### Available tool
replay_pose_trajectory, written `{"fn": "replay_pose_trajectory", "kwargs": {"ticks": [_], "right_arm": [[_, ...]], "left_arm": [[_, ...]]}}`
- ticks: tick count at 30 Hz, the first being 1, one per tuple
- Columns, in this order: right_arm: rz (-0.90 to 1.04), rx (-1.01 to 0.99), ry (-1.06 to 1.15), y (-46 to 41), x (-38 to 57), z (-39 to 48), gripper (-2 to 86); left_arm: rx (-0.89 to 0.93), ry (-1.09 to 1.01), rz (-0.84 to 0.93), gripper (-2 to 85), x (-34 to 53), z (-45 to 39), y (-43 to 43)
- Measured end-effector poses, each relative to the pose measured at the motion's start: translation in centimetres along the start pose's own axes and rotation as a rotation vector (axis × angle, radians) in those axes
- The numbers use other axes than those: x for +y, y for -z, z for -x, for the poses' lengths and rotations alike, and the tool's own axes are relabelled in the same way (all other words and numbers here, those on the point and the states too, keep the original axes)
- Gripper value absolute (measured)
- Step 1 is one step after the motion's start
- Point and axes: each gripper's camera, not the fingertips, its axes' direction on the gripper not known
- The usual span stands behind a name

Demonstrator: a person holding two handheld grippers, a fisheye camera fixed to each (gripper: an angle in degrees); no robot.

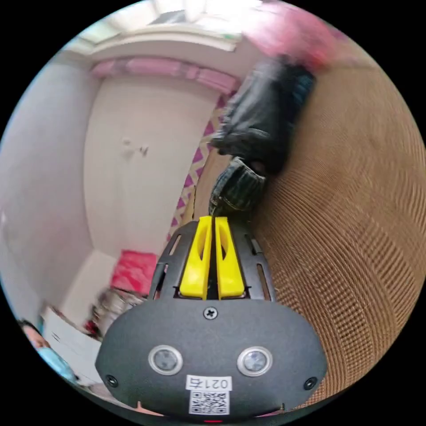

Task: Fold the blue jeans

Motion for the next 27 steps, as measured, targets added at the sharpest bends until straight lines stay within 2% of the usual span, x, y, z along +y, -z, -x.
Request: {"fn": "replay_pose_trajectory", "kwargs": {"ticks": [1,3,4,6,9,12,16,18,19,21,23,25,27], "right_arm": [[0.014,0.038,0.084,-0.5,-0.1,2.6,0.2],[0.080,0.189,0.442,-3.9,1.5,13.6,-0.1],[0.097,0.229,0.541,-5.0,2.4,16.5,-0.1],[0.184,0.348,0.913,-10.6,7.9,26.5,-0.2],[0.310,0.418,1.273,-18.1,17.6,34.2,-0.1],[0.463,0.421,1.469,-26.0,27.1,36.0,0.1],[0.718,0.535,1.580,-35.9,36.5,32.0,1.3],[0.564,0.547,1.573,-35.3,37.2,32.1,2.8],[0.586,0.512,1.544,-34.9,36.7,32.5,3.4],[0.679,0.309,1.419,-32.7,33.6,34.0,4.2],[0.642,0.226,1.353,-31.3,31.1,35.0,3.2],[0.563,0.194,1.293,-31.1,28.8,35.8,0.3],[0.449,0.254,1.246,-33.4,26.9,35.6,-0.4]], "left_arm": [[0.017,-0.007,-0.012,4.5,0.6,0.0,1.1],[0.029,-0.005,-0.026,4.2,1.5,0.2,2.6],[0.040,-0.002,-0.039,3.9,2.1,0.4,3.7],[0.050,0.006,-0.058,2.9,3.0,0.7,5.3],[0.039,0.020,-0.082,0.8,4.7,1.1,7.5],[0.017,0.038,-0.093,-0.3,6.4,1.5,9.2],[0.027,0.088,-0.078,-0.6,8.0,2.7,10.3],[0.037,0.098,-0.079,-0.5,8.4,3.0,11.2],[0.025,0.095,-0.086,-0.5,8.6,3.1,12.0],[0.012,0.104,-0.103,-0.5,8.9,3.3,13.2],[0.030,0.116,-0.135,-0.4,8.8,3.6,14.2],[0.038,0.119,-0.153,-0.3,8.3,3.6,14.2],[0.050,0.132,-0.168,-0.3,7.7,3.6,13.9]]}}
